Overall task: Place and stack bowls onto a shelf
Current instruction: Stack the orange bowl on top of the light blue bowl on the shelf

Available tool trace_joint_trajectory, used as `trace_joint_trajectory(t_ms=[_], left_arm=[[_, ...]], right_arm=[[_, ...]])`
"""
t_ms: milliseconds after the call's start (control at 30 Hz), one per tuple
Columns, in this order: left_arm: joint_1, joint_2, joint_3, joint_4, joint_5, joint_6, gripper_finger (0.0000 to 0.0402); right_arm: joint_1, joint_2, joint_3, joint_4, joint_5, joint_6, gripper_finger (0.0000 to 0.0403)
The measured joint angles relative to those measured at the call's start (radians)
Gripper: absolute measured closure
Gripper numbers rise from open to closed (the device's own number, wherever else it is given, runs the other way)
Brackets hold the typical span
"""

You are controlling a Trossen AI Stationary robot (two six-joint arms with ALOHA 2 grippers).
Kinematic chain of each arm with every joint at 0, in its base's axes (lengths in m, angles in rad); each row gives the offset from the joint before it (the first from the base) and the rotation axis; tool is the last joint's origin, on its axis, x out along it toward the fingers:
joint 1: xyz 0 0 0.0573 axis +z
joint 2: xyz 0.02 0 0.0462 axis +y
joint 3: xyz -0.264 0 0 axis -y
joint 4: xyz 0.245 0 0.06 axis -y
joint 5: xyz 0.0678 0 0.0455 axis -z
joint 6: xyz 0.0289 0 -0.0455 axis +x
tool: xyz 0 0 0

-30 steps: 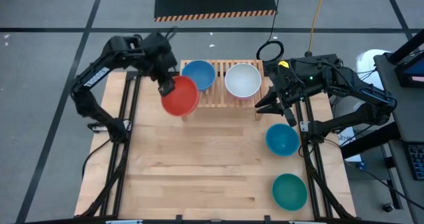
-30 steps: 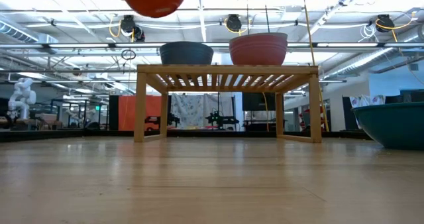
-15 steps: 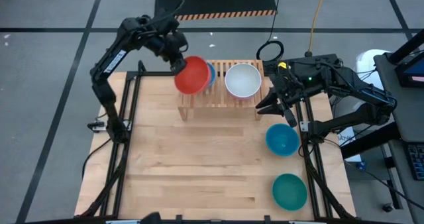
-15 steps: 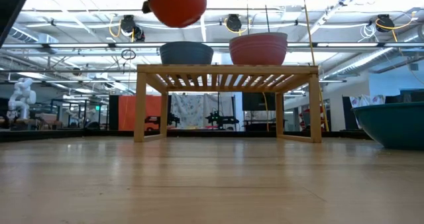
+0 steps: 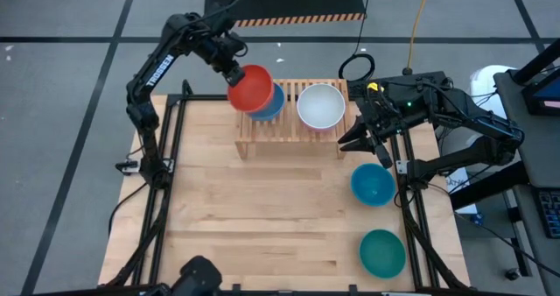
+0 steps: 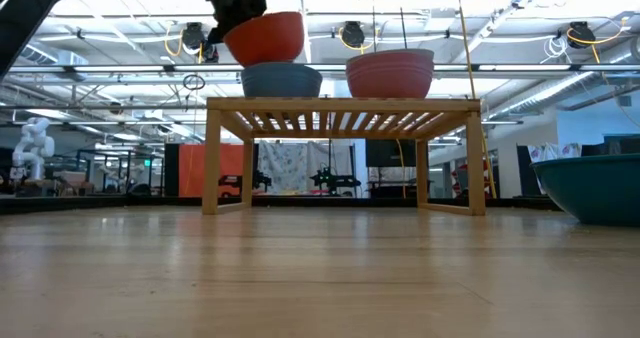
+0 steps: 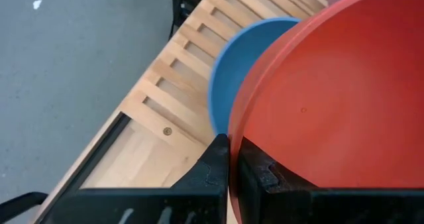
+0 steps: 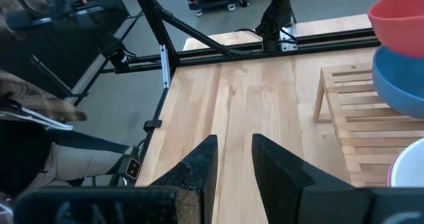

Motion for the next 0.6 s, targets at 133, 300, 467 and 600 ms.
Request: trace_joint_trajectory(t_ms=[133,300,467,600], left_arm=[[0.000,0.023,0.000,0.000,0.000,0.017,0.0394],[0.000,0.050,0.000,0.000,-0.002,0.025,0.0394],[0.000,0.054,0.000,0.000,-0.008,0.038,0.0394],[-0.002,0.041,0.000,0.000,-0.010,0.029,0.0394]], right_arm=[[0.000,0.000,0.000,-0.002,0.000,-0.008,0.0316],[0.000,0.000,0.000,-0.002,0.000,-0.011,0.0316],[0.000,0.000,0.000,-0.003,0.000,-0.029,0.0316],[0.000,0.000,0.000,-0.005,0.000,-0.030,0.0316]])
